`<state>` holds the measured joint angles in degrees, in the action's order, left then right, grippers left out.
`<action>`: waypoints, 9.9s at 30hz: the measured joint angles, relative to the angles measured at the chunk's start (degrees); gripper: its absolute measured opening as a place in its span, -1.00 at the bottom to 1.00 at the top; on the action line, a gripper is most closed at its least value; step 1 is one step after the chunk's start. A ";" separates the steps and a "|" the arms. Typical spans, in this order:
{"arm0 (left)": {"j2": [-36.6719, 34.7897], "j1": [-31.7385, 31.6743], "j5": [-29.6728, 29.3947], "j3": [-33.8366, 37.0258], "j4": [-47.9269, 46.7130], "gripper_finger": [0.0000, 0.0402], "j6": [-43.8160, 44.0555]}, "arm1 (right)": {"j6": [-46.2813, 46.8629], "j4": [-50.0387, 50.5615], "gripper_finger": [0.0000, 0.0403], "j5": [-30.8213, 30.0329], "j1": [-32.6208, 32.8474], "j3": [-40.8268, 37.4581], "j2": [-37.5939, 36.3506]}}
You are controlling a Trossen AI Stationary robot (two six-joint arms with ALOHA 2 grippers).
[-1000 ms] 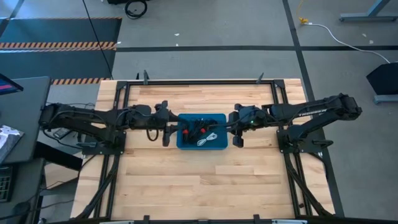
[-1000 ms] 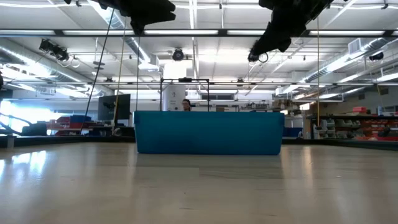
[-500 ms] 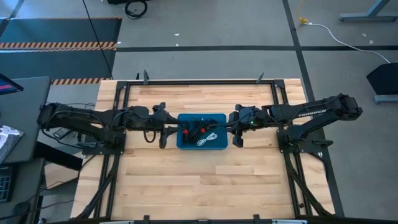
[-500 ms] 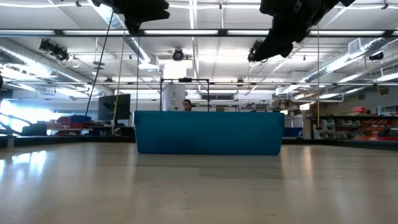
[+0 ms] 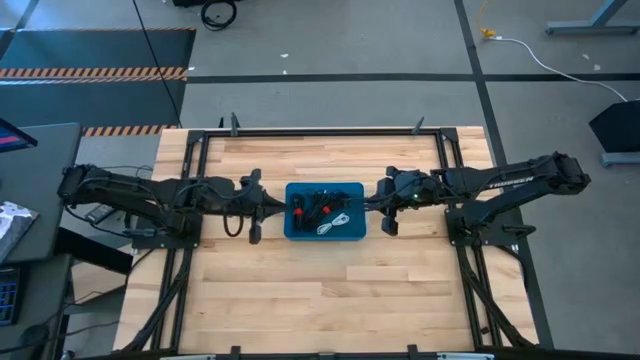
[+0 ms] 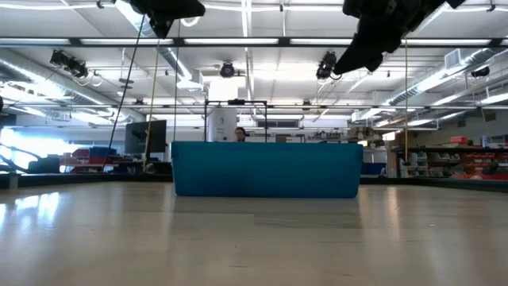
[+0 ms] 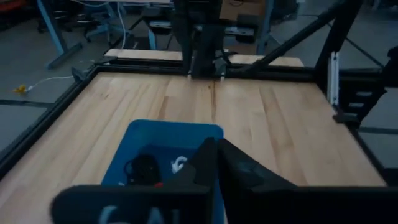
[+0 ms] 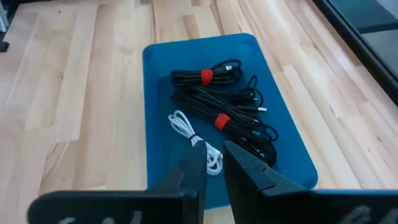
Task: Pick and place USB-C Cables
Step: Return to Home Position
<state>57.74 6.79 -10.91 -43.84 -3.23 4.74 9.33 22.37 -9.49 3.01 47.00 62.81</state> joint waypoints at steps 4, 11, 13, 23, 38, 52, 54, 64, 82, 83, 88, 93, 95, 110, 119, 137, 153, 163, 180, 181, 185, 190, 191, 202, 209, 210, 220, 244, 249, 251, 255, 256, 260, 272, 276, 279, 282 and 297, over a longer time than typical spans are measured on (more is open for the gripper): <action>-3.90 -0.53 -1.23 4.24 -0.07 -0.97 -0.49 | 0.85 -1.66 -0.81 -0.05 -0.41 -4.55 -5.05; -15.90 -1.09 -1.75 14.46 2.68 -0.98 2.71 | 2.50 -1.81 -0.97 -0.05 -0.45 -9.97 -17.28; -19.19 -0.91 -1.72 17.78 4.56 -0.98 3.88 | 2.75 -0.97 -0.98 -0.02 -0.39 -11.60 -20.67; -34.44 -0.85 0.60 29.18 11.84 -0.98 0.86 | 2.78 -1.95 -0.99 1.30 1.56 -19.98 -35.06; -38.36 -0.83 2.68 31.22 11.94 -0.99 -0.51 | 3.99 -6.11 -1.00 3.53 3.76 -29.54 -53.15; -38.35 -0.81 4.78 31.22 12.40 -0.99 -1.09 | 2.53 -16.29 -1.00 5.46 4.02 -39.11 -59.87; -38.34 -0.81 4.78 31.22 12.38 -0.99 -1.08 | 2.53 -18.32 -1.00 6.54 4.02 -40.40 -59.87; -38.41 -2.69 4.80 42.48 31.96 -0.99 -1.39 | 2.42 -22.36 -1.00 7.58 4.02 -44.10 -59.87; -38.47 -4.45 2.88 42.56 25.00 -0.99 0.94 | 1.22 -20.33 -0.99 7.63 4.02 -44.67 -60.65; -38.55 -4.47 1.99 42.65 23.94 -0.99 1.12 | 1.20 -19.93 -0.99 7.58 4.02 -44.67 -61.09; -41.21 -4.47 0.63 43.33 22.28 -0.99 1.58 | -0.28 -18.78 -0.99 7.57 4.02 -44.68 -62.49; -44.84 -4.31 4.04 43.33 20.91 -0.99 1.13 | -2.07 -23.42 -0.99 8.04 4.02 -46.64 -62.32; -45.85 -4.30 4.85 43.33 19.95 -0.99 1.13 | -2.73 -23.47 -0.99 8.01 4.01 -46.64 -62.48; -46.17 -4.37 0.58 43.37 13.67 -0.95 -0.97 | -5.19 -23.97 -0.96 4.95 4.00 -46.64 -62.45; -46.17 -4.37 0.60 43.39 13.68 -0.95 -0.97 | -4.97 -24.11 -0.96 4.09 4.00 -46.64 -62.45; -46.17 -4.37 0.62 43.44 16.51 -0.94 -1.15 | -3.07 -24.09 -0.96 4.58 4.00 -46.64 -62.45; -46.17 -4.37 0.64 43.44 16.51 -0.94 -0.95 | -3.07 -24.09 -0.96 4.65 4.00 -46.64 -62.45; -46.17 -4.35 0.63 43.46 16.51 -0.94 -0.95 | -3.07 -24.09 -0.96 4.67 4.00 -46.64 -62.45; -46.15 -4.36 0.62 43.46 16.51 -0.94 -0.97 | -3.07 -24.09 -0.96 4.67 4.00 -46.64 -62.45; -46.17 -4.36 0.64 43.46 16.50 -0.94 -0.95 | -3.05 -24.07 -0.96 4.67 3.99 -46.64 -62.45; -46.17 -4.35 0.62 43.46 16.51 -0.94 -0.95 | -3.04 -24.09 -0.96 4.67 4.00 -46.64 -62.45; -46.17 -4.35 0.62 43.46 16.51 -0.94 -0.97 | -3.04 -24.09 -0.96 4.67 4.00 -46.64 -62.45; -46.16 -4.36 0.62 43.46 16.50 -0.94 -0.95 | -3.04 -24.09 -0.96 4.67 4.00 -46.64 -62.45; -46.17 -4.35 0.62 43.46 16.49 -0.94 -0.95 | -3.04 -24.08 -0.96 4.67 4.00 -46.64 -62.45; -46.16 -4.35 0.64 43.46 16.49 -0.94 -0.95 | -3.04 -24.09 -0.95 4.67 4.00 -46.64 -62.45; -46.17 -4.36 0.63 43.46 16.51 -0.94 -0.94 | -3.04 -24.09 -0.95 4.67 4.00 -46.64 -62.45; -46.15 -4.36 0.62 43.46 16.49 -0.94 -0.95 | -3.04 -24.07 -0.95 4.67 4.00 -46.64 -62.44; -46.15 -4.37 0.63 43.46 16.49 -0.94 -0.97 | -3.04 -24.08 -0.95 4.67 4.00 -46.64 -62.45; -46.16 -4.35 0.65 43.48 16.51 -0.94 -0.97 | -3.04 -24.08 -0.95 4.67 4.00 -46.64 -62.45; -46.15 -4.35 0.62 43.47 16.50 -0.94 -0.95 | -3.04 -24.07 -0.95 4.67 4.00 -46.64 -62.44; -46.14 -4.35 0.62 43.46 16.50 -0.94 -0.95 | -3.04 -24.09 -0.95 4.67 3.98 -46.64 -62.43; -46.17 -4.37 0.62 43.48 16.51 -0.94 -0.95 | -3.04 -24.09 -0.95 4.67 4.00 -46.64 -62.44; -46.16 -4.35 0.63 43.46 16.51 -0.94 -0.95 | -3.04 -24.08 -0.95 4.67 3.98 -46.64 -62.43; -46.14 -4.36 0.62 43.48 16.50 -0.94 -0.95 | -3.04 -24.07 -0.95 4.67 4.00 -46.64 -62.43; -46.14 -4.36 0.62 43.48 16.51 -0.94 -0.95 | -3.04 -24.07 -0.95 4.67 3.98 -46.64 -62.45; -46.14 -4.37 0.62 43.48 16.49 -0.94 -0.97 | -3.04 -24.08 -0.95 4.67 3.98 -46.64 -62.43; -46.14 -4.35 0.62 43.48 16.49 -0.94 -0.97 | -3.04 -24.07 -0.95 4.67 3.98 -46.64 -62.44; -46.15 -4.36 0.65 43.48 16.51 -0.94 -0.95 | -3.04 -24.08 -0.95 4.67 3.99 -46.64 -62.43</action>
<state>11.58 2.43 -10.26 -0.36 13.28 3.79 6.28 -1.71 -4.82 6.99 0.36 0.38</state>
